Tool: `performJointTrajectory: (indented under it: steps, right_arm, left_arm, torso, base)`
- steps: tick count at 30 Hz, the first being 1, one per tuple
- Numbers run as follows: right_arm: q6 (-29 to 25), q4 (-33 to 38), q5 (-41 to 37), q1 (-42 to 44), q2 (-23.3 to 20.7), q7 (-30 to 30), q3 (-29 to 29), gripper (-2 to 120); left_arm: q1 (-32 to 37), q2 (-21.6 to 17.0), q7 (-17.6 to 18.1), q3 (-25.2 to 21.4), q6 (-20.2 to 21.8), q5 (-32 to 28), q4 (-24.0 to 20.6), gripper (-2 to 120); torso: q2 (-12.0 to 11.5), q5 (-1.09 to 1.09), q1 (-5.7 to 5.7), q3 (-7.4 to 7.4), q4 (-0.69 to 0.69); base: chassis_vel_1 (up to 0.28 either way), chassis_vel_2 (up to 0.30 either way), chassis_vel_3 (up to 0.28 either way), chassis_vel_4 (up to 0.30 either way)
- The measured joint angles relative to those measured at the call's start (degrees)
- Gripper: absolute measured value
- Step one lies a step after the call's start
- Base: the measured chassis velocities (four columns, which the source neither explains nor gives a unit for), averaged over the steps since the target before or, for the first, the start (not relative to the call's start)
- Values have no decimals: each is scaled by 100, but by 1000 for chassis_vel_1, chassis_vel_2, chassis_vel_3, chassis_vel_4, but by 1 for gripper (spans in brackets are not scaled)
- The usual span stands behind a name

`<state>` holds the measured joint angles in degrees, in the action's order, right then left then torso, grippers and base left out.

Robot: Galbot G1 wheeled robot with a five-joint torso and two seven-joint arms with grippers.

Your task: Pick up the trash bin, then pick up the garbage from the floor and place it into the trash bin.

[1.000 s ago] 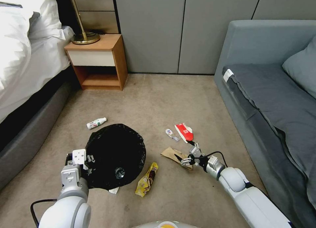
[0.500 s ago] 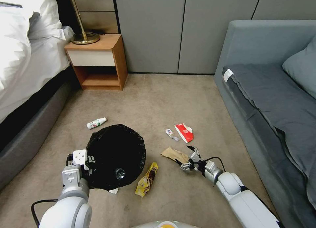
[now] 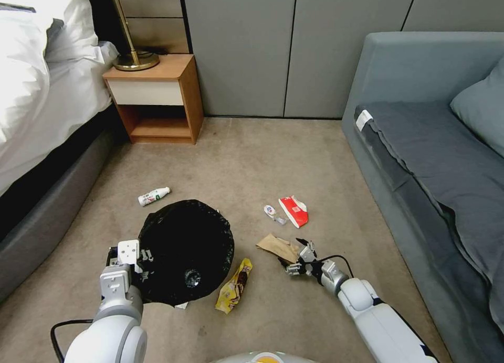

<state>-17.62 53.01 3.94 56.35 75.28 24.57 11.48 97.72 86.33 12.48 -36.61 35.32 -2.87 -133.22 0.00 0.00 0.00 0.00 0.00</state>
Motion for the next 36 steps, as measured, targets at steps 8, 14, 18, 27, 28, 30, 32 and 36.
performJointTrajectory:
  steps: [8, 14, 18, 27, 28, 30, 32, 36]
  right_arm:
    - [-271, -691, 204, -196, 161, 87, 237, 90]
    - [-296, -647, 157, -172, 129, 93, 275, 70]
    - [-294, -567, 88, -160, 108, 69, 280, 56]
    - [-254, -338, -29, -116, 41, 12, 252, 27]
    - [-244, -291, -52, -105, 27, 2, 248, 21]
    - [-233, -222, -94, -83, 4, -18, 247, 13]
    - [-227, -184, -118, -69, -11, -24, 248, 8]
    - [-225, -94, -167, -29, -40, -35, 258, 0]
  left_arm:
    - [56, -4, -3, 1, -15, 20, 0, 1]
    - [32, -6, -3, 34, -18, 32, 30, 1]
    - [22, -6, -7, 44, -18, 34, 30, 1]
    - [10, -8, -9, 21, -19, 29, 31, 1]
    - [6, -5, -9, 28, -20, 29, 31, 1]
    - [5, -3, -11, 35, -20, 28, 30, 1]
    - [5, -3, -11, 36, -21, 29, 31, 1]
    - [2, -5, -13, 36, -22, 26, 31, 1]
  torso:
    - [0, 0, 0, 0, 0]
    - [0, 0, 0, 0, -1]
    - [0, 0, 0, 0, -1]
    - [0, 0, 0, -1, 0]
    - [0, 0, 0, 0, 0]
    - [0, 0, 0, 0, 0]
    - [0, 0, 0, 0, -1]
    - [0, 0, 0, 0, 0]
  base:
    - [0, 0, 0, 0]
    - [0, 0, 0, 0]
    - [0, 0, 0, 0]
    - [0, 0, 0, 0]
    - [0, 0, 0, 0]
    - [0, 0, 0, 0]
    - [0, 0, 0, 0]
    - [0, 0, 0, 0]
